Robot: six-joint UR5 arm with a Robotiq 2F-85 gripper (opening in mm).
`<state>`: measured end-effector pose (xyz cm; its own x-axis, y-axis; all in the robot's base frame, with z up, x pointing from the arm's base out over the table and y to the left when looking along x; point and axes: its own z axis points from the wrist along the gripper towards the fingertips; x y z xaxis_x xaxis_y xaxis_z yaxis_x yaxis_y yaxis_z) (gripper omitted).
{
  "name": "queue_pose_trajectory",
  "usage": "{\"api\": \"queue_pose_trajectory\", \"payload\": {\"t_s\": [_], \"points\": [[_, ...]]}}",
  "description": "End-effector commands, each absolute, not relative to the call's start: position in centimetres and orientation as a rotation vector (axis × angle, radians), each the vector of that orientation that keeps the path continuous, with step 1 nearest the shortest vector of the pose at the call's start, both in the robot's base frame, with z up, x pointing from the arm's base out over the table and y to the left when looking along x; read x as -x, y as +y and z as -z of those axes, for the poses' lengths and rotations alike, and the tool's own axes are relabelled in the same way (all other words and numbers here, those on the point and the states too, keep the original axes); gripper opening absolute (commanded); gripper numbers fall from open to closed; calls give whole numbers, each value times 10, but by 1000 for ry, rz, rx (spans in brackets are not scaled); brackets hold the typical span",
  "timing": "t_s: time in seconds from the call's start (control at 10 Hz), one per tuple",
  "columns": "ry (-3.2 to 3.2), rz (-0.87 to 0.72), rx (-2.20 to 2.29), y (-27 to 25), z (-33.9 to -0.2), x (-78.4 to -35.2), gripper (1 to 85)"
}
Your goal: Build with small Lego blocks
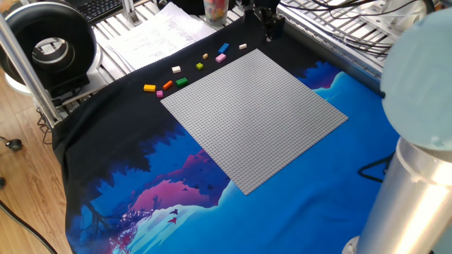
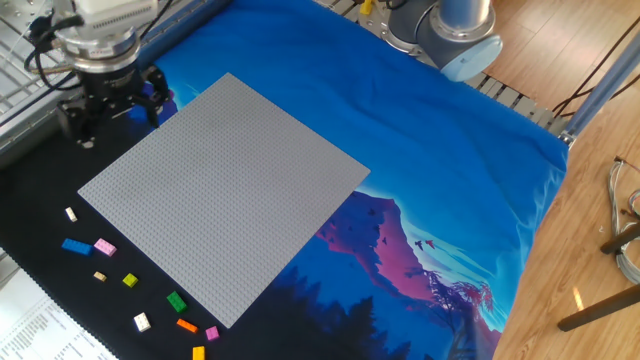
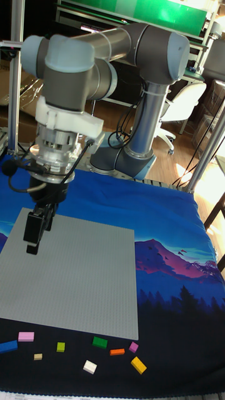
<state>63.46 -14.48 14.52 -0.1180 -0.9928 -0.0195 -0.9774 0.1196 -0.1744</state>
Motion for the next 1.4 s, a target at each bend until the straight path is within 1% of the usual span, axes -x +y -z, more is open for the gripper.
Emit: {"api": "queue_pose_trajectory", "payload": {"t_s": [0.0,0.2,0.3,0.4,0.5,0.6,0.7,0.8,1.0,1.3], "points": [[2222,185,1986,-152,-138,-644,850],[2329,172,1840,-151,-138,-645,840],[2375,110,1745,-141,-138,-644,850],[2384,122,1733,-143,-138,-645,850],[2375,124,1802,-151,-131,-639,850],[2322,180,1899,-170,-121,-648,850],[2321,185,1959,-185,-112,-647,813],[2310,180,1987,-196,-105,-653,757],[2267,192,2001,-208,-101,-668,783],[2268,148,1981,-215,-87,-688,783]]}}
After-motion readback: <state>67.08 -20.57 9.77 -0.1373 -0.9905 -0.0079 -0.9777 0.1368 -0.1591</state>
